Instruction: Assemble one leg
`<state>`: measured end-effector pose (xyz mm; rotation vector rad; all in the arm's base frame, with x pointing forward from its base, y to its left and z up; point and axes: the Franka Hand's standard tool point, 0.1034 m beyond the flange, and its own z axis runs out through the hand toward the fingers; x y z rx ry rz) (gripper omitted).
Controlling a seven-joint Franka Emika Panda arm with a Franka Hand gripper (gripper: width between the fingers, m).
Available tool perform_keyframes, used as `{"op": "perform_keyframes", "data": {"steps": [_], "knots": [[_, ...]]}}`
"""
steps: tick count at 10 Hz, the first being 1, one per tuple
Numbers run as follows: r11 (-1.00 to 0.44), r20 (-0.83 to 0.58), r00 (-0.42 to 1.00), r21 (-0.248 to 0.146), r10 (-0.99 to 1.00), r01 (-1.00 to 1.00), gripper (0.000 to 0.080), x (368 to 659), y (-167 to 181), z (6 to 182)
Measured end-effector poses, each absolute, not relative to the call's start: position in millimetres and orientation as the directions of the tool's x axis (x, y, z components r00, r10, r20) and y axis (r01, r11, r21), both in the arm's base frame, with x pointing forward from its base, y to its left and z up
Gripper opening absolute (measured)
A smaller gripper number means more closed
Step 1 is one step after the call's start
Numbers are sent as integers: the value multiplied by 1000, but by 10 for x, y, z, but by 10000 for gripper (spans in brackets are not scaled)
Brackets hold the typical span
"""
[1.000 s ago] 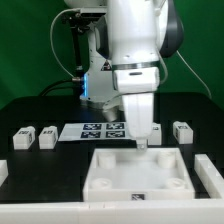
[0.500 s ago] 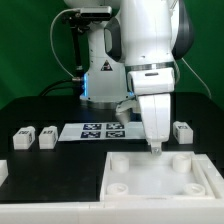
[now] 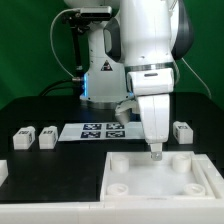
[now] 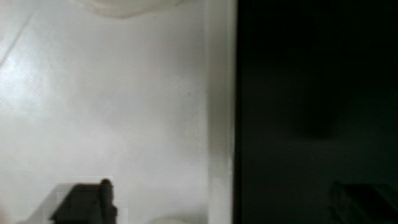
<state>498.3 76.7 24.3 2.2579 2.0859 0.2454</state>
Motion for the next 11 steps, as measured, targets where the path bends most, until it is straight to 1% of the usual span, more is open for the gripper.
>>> {"op": "perform_keyframes", "data": {"steps": [1, 5, 6, 7, 9, 10, 11], "knots": [[-84, 77, 73, 150, 994, 985, 632, 4983, 767, 243], [-90, 78, 79, 149, 994, 985, 649, 4982, 770, 245], [-144, 86, 133, 148, 987, 978, 649, 4995, 835, 323], [-180, 93, 167, 159, 982, 971, 649, 5013, 914, 469], [-357, 114, 343, 139, 932, 924, 649, 5072, 1035, 653], [-350, 115, 335, 143, 935, 926, 649, 5073, 1024, 634], [-409, 124, 394, 133, 911, 903, 649, 5066, 1028, 624]]}}
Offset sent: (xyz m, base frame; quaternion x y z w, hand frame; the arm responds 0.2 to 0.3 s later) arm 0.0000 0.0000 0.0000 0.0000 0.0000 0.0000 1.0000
